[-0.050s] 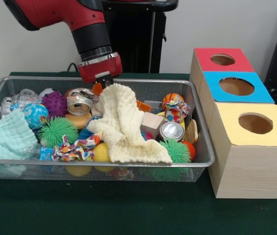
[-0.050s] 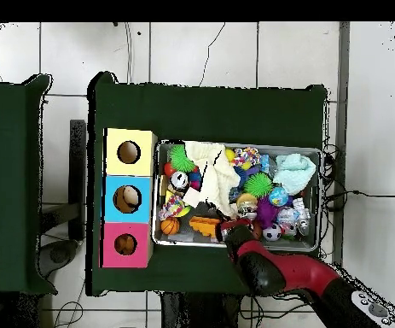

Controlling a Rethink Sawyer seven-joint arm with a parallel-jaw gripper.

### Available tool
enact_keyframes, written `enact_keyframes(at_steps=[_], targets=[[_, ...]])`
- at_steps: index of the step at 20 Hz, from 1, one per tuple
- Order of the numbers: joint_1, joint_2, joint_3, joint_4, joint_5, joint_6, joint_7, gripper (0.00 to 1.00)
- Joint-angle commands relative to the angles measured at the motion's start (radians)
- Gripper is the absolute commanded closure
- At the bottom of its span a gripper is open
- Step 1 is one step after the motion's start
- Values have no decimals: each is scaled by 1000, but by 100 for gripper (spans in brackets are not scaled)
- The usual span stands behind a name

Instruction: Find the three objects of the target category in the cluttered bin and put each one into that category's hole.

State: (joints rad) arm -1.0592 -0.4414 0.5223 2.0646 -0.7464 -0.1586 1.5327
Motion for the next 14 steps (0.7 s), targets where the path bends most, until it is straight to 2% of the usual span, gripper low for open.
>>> enact_keyframes(at_steps=[1, 3, 9, 14], targets=[[-84, -25, 170, -221, -66, 91, 22, 100], [-111, -22, 213, -224, -54, 136, 3, 100], [-142, -24, 262, -213, 32, 178, 49, 100], [-124, -51, 251, -202, 69, 202, 63, 100]])
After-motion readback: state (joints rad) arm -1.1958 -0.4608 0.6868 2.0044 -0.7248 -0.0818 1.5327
